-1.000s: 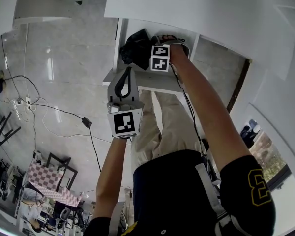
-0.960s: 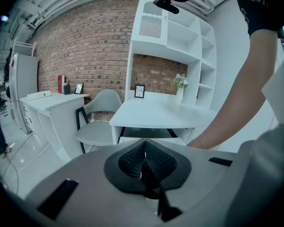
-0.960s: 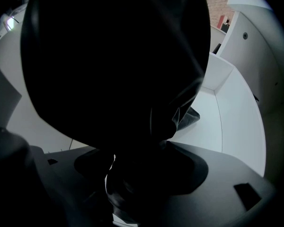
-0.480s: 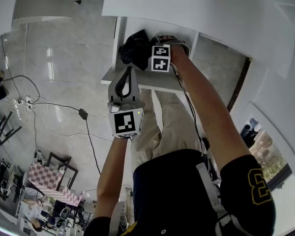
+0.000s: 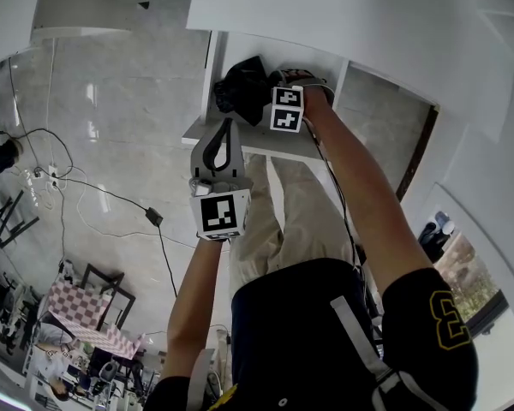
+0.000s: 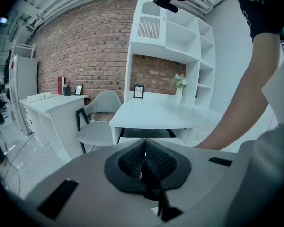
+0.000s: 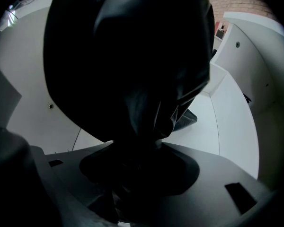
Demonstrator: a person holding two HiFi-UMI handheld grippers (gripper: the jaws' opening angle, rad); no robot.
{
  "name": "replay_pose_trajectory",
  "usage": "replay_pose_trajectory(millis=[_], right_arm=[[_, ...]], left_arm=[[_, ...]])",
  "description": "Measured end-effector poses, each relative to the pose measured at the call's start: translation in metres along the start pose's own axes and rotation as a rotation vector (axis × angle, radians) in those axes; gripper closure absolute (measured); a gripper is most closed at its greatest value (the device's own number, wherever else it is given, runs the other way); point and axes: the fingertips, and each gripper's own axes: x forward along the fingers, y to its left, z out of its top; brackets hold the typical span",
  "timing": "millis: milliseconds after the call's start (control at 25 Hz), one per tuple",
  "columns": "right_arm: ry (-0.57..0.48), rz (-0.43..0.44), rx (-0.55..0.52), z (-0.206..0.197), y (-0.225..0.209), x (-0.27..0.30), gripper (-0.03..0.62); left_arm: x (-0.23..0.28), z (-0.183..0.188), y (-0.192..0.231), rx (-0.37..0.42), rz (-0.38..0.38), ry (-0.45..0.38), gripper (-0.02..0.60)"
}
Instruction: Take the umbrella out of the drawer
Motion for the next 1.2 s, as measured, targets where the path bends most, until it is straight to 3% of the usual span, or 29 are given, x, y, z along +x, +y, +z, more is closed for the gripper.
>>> replay_pose_trajectory(millis=[440, 840, 1200], right_arm=[[-0.015, 0.002, 0.008, -0.002, 0.014, -0.01, 0.341], [-0.069, -0.053, 0.232, -0.003, 0.014, -0.065, 0.341], [-0.142, -0.1, 0.283, 0.015, 0.011, -0.126, 0.339]], left_arm=[[-0.002, 0.01, 0.001, 0.018, 0.003, -0.002, 0.563], [-0.027, 0.034, -0.003, 0.031, -0.005, -0.016, 0.563], [-0.042, 0.062, -0.004, 0.066, 0.001, -0.034, 0.563]])
